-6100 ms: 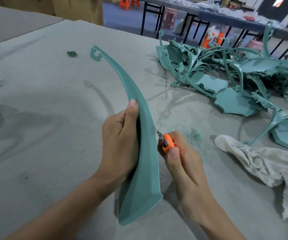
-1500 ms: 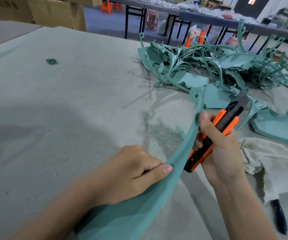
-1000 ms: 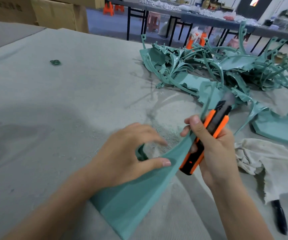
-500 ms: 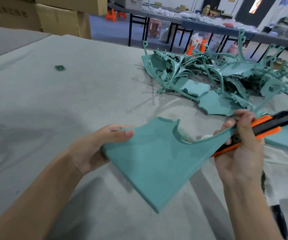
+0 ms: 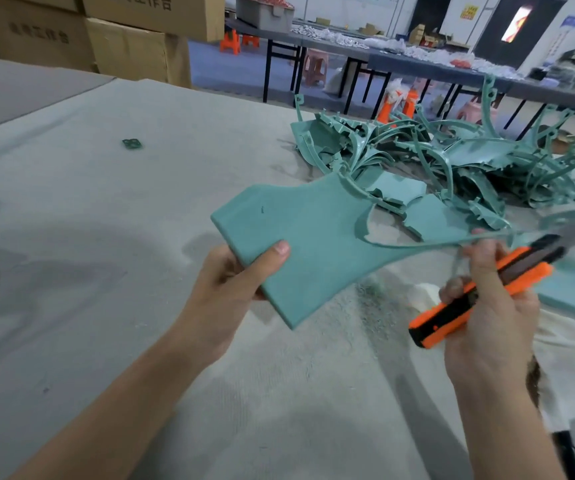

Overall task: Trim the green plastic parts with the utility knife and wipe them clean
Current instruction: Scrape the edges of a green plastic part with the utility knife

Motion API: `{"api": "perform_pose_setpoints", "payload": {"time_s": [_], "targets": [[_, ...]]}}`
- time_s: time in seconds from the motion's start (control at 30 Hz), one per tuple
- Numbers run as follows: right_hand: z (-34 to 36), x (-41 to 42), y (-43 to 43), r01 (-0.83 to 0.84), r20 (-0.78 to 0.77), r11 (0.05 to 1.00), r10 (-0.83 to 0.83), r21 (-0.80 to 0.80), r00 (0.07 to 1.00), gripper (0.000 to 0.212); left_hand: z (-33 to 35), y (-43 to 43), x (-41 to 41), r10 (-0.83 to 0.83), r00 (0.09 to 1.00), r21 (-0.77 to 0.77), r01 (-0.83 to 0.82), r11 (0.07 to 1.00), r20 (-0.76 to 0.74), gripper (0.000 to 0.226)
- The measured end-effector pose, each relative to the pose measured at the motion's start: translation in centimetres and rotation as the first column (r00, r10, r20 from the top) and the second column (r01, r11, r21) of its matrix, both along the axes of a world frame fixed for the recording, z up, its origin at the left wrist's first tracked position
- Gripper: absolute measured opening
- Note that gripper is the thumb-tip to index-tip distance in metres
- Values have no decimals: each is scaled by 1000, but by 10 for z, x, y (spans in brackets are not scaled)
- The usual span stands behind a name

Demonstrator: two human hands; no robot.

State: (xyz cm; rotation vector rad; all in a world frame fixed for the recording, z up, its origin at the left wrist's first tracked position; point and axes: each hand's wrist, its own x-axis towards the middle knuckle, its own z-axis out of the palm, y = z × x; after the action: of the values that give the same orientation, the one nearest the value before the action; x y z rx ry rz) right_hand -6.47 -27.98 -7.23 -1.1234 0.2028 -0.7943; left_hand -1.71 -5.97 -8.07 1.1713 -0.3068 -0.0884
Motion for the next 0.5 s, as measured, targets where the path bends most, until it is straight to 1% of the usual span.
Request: {"api": "perform_pose_setpoints", "payload": {"time_s": [0.03,0.07,0.13,0.17,0.2,0.23,0.27,0.3,0.33,0.37,0.43,0.5], "targets": [[5,6,-2,20,-36,1000,-21,-17,999,11,0,-1,0,79,996,10,-79,997,48,19],[11,4,-7,-21,-113,999,17,-30,993,13,1,-1,-1,164,982,16,-166,986,91,19],[13,5,8,-98,-181,995,98,12,979,27,0,-3,-1,334,925,68,-350,934,182,18],[12,6,9,-133,-225,989,115,-65,968,37,-1,-3,-2,405,881,119,-442,889,246,14],[13,5,14,-166,-264,974,121,-157,957,47,-3,-4,-2,457,825,178,-530,829,332,8],[9,6,21,-215,-283,941,138,-261,949,54,-3,-4,-4,482,759,229,-613,756,438,6],[10,3,33,-238,-283,893,133,-381,950,56,-3,-3,-5,470,690,256,-675,691,551,9],[6,0,40,-256,-252,823,143,-507,957,58,-5,-4,-7,434,617,258,-724,640,656,15],[3,-4,47,-265,-214,753,168,-603,962,60,-7,-3,-9,386,556,253,-755,604,736,26],[0,-7,50,-276,-194,698,196,-661,961,61,-8,-2,-9,337,505,245,-775,583,794,30],[-5,-12,54,-265,-161,608,221,-749,962,63,-8,0,-11,285,425,218,-808,547,859,26],[-5,-15,56,-239,-148,526,209,-816,967,59,-7,2,-12,248,386,211,-824,526,888,33]]}}
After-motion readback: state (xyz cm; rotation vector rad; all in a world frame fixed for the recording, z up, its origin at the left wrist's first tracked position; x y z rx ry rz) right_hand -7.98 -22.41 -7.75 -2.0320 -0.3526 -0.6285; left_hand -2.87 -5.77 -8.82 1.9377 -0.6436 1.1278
